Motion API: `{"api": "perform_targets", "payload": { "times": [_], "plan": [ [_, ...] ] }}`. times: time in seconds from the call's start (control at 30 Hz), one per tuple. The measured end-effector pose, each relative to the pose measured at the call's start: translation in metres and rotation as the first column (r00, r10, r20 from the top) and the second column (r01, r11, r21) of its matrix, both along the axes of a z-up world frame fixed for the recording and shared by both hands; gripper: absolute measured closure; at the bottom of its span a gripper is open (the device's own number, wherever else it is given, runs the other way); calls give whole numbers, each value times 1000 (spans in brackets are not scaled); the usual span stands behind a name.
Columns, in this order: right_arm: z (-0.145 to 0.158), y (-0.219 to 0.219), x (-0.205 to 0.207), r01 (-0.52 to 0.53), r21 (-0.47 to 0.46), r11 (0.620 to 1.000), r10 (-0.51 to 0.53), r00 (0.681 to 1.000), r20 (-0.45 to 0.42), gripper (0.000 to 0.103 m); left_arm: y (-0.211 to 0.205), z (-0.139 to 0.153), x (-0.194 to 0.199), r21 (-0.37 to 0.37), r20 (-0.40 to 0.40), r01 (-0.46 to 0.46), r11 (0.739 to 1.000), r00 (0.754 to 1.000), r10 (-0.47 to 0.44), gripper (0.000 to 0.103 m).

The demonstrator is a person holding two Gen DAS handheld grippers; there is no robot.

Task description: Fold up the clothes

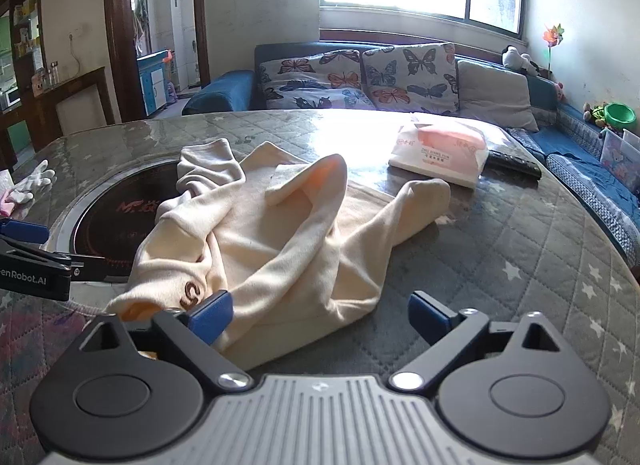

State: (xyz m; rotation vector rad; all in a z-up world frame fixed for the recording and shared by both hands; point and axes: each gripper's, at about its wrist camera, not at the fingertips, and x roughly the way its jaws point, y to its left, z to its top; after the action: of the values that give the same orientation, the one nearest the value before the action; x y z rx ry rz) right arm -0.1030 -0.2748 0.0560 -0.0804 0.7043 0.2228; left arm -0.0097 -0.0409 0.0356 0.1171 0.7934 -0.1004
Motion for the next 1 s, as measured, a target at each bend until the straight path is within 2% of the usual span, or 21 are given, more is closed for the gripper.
{"api": "perform_targets", "payload": {
  "times": [0.17, 0.43, 0.73, 0.87, 0.93, 1.0],
  "plan": [
    [5, 2, 16, -14, -4, 1000, 14, 1000, 0, 13, -5, 8, 13, -4, 11, 20, 1000, 1000, -20, 0],
    [9, 5, 51, -30, -34, 999, 30, 1000, -4, 23, -21, 20, 34, -9, 32, 74, 997, 997, -73, 0],
    [5, 5, 103, -51, -30, 998, 50, 998, -35, 36, -49, 18, 66, -48, -3, 152, 987, 988, -152, 1],
    [-3, 7, 123, -63, -22, 998, 61, 996, -63, 49, -55, 12, 81, -70, -19, 196, 978, 980, -198, 12],
    [-8, 8, 132, -66, -17, 998, 65, 995, -76, 52, -57, 8, 88, -84, -35, 214, 973, 975, -218, 17],
    [-13, 7, 139, -69, -6, 998, 68, 994, -84, 63, -60, 4, 93, -88, -47, 231, 969, 971, -236, 24]
  ]
}}
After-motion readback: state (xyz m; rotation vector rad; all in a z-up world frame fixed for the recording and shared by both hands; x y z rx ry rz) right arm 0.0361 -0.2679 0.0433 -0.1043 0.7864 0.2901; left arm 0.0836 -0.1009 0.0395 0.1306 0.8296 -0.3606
